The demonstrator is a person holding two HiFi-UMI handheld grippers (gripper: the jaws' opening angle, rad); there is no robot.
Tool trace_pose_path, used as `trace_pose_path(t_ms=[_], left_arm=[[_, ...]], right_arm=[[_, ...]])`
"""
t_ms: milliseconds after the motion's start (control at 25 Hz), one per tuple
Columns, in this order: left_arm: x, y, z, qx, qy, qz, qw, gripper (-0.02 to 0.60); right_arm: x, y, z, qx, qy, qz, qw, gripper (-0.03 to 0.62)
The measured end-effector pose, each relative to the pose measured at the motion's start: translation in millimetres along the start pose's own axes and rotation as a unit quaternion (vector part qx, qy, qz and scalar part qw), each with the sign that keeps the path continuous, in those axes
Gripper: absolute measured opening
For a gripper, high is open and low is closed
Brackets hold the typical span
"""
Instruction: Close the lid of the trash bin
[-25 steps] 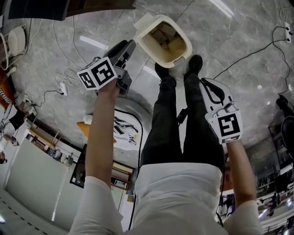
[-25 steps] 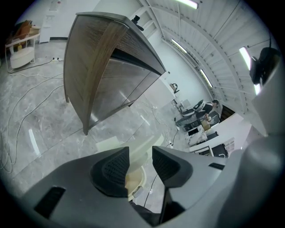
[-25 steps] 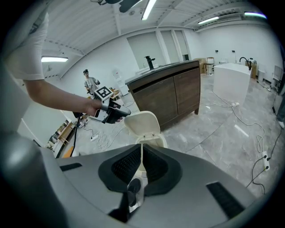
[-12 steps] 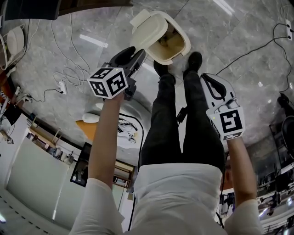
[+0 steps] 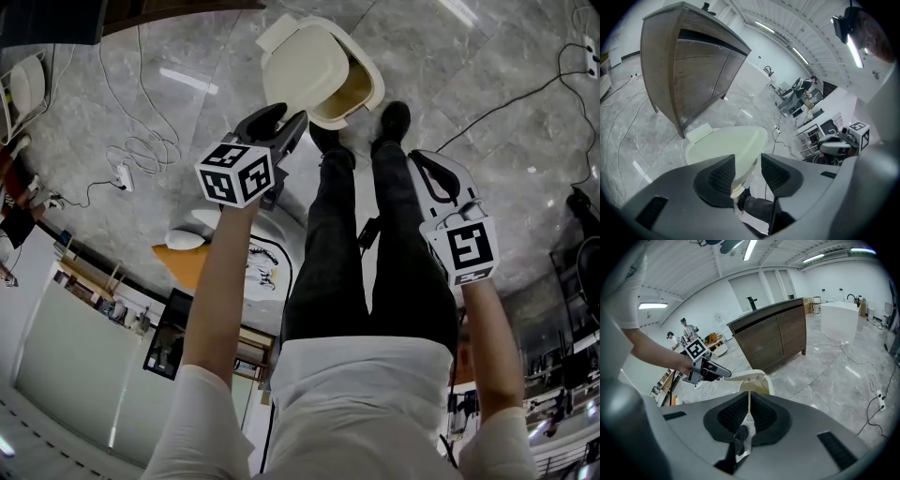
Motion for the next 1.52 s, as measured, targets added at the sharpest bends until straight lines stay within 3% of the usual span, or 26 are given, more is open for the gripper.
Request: trace_pose_path(t_ms=[480,760,1520], left_arm=[[11,-48,-25,-0.048,-0.017,-0.017,0.9986,0.183],[16,-72,-40,-0.071,-0.016,-0.008,0.9973,0.201],[13,-131,-79,-0.131,-0.026,-0.041,0.9901,0.241]], right_arm=[[17,-17,-9,-0.014,-0.001,-0.016,1.000,0.035],[20,-26,-17,-0.019,0.001,-0.023,1.000,0.034],[26,-62,-15,-0.049,0.017,-0.035,0.998,0.035]])
Point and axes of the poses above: the fingertips, and each gripper's own axes: z backward along the fingers, x to its right, y out of its top, the point moved 2 cm from there along z, backward along the fingers, and after that the axes turned 12 degrees about x, right-handed, at the moved point
